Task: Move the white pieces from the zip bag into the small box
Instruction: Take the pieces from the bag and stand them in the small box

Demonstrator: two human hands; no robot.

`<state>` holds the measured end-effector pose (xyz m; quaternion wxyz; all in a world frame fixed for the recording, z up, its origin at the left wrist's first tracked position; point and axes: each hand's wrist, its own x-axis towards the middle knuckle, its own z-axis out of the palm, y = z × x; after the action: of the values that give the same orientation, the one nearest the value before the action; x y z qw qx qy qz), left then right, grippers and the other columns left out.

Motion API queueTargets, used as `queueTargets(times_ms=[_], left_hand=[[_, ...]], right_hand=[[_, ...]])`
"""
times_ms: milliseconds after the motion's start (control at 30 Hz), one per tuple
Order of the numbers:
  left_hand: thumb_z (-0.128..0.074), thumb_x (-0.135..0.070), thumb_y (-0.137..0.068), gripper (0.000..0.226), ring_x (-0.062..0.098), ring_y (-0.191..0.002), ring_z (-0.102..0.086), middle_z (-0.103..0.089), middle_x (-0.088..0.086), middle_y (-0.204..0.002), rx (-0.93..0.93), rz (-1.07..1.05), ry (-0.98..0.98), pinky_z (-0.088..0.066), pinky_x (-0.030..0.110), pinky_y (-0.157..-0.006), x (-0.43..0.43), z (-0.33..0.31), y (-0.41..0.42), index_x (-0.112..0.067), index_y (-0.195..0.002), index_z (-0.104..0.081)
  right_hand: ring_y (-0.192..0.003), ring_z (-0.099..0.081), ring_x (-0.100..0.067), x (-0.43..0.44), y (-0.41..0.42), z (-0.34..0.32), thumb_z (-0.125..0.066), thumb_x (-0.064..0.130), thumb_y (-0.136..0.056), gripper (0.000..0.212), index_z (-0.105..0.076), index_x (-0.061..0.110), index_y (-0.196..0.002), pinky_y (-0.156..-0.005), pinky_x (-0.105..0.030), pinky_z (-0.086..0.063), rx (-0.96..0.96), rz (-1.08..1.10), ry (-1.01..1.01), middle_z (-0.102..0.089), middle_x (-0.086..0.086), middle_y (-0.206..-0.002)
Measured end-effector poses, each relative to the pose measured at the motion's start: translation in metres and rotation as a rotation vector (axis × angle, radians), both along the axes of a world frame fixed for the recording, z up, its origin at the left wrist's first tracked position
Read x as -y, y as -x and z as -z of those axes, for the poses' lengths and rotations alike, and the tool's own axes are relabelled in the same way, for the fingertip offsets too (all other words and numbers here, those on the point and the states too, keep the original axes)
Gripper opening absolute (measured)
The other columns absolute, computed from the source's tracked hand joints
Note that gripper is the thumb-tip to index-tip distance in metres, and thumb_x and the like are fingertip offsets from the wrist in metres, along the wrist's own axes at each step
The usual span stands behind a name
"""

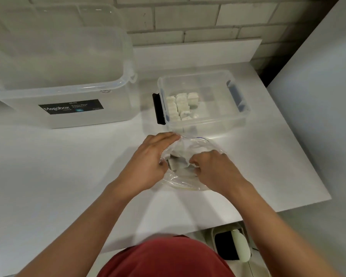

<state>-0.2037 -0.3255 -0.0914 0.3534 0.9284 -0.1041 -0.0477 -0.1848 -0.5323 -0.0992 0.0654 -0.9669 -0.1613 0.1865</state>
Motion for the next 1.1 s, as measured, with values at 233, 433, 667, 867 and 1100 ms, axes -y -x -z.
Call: queueTargets(times_ms=[233, 433, 667, 867, 1100], left_hand=[[-0.061, 0.006, -0.083, 0.075, 0.012, -0.133, -0.045, -0.047, -0.014, -0.153, 0.035, 0.020, -0.017, -0.023, 0.004, -0.104, -0.003, 0.001, 0.004, -0.028, -0.149, -0.050], [-0.058, 0.012, -0.080, 0.082, 0.012, -0.129, -0.041, -0.045, -0.015, -0.155, 0.077, 0.017, -0.049, -0.016, -0.007, -0.099, -0.006, 0.009, 0.010, -0.027, -0.151, -0.047], [-0.055, 0.015, -0.077, 0.072, 0.017, -0.122, -0.047, -0.048, -0.012, -0.147, 0.134, 0.105, -0.070, -0.053, 0.039, -0.094, -0.009, 0.010, 0.015, -0.035, -0.127, -0.066], [-0.075, -0.017, -0.083, 0.055, 0.016, -0.127, -0.039, -0.039, -0.010, -0.156, 0.022, 0.118, -0.164, -0.053, 0.043, -0.095, -0.009, 0.012, 0.021, -0.035, -0.135, -0.064], [-0.072, -0.008, -0.084, 0.084, 0.015, -0.133, -0.027, -0.024, -0.014, -0.165, -0.024, 0.175, -0.202, -0.041, 0.028, -0.106, -0.002, 0.017, 0.022, -0.027, -0.157, -0.035]], right_hand=[[-0.107, -0.065, -0.037, -0.028, -0.012, 0.021, -0.054, 0.041, -0.099, 0.030, -0.071, 0.021, -0.114, -0.076, -0.035, -0.042, 0.014, 0.135, 0.003, -0.069, -0.008, -0.114], [-0.100, -0.069, -0.029, -0.029, -0.011, 0.021, -0.066, 0.044, -0.090, 0.023, -0.074, 0.025, -0.099, -0.079, -0.034, -0.052, -0.036, 0.207, -0.048, -0.071, 0.000, -0.108], [-0.098, -0.065, -0.028, -0.017, 0.002, 0.012, -0.067, 0.040, -0.091, 0.010, -0.059, 0.034, -0.091, -0.084, -0.038, -0.053, 0.021, 0.165, -0.173, -0.070, 0.002, -0.103], [-0.091, -0.066, -0.029, -0.001, 0.024, 0.009, -0.062, 0.015, -0.092, 0.020, -0.064, 0.019, -0.111, -0.073, -0.041, -0.054, 0.251, 0.049, -0.252, -0.072, 0.001, -0.102], [-0.084, -0.067, -0.026, -0.001, 0.032, 0.018, -0.063, 0.020, -0.091, 0.009, -0.071, 0.021, -0.095, -0.069, -0.035, -0.053, 0.301, 0.156, -0.216, -0.074, 0.005, -0.091]])
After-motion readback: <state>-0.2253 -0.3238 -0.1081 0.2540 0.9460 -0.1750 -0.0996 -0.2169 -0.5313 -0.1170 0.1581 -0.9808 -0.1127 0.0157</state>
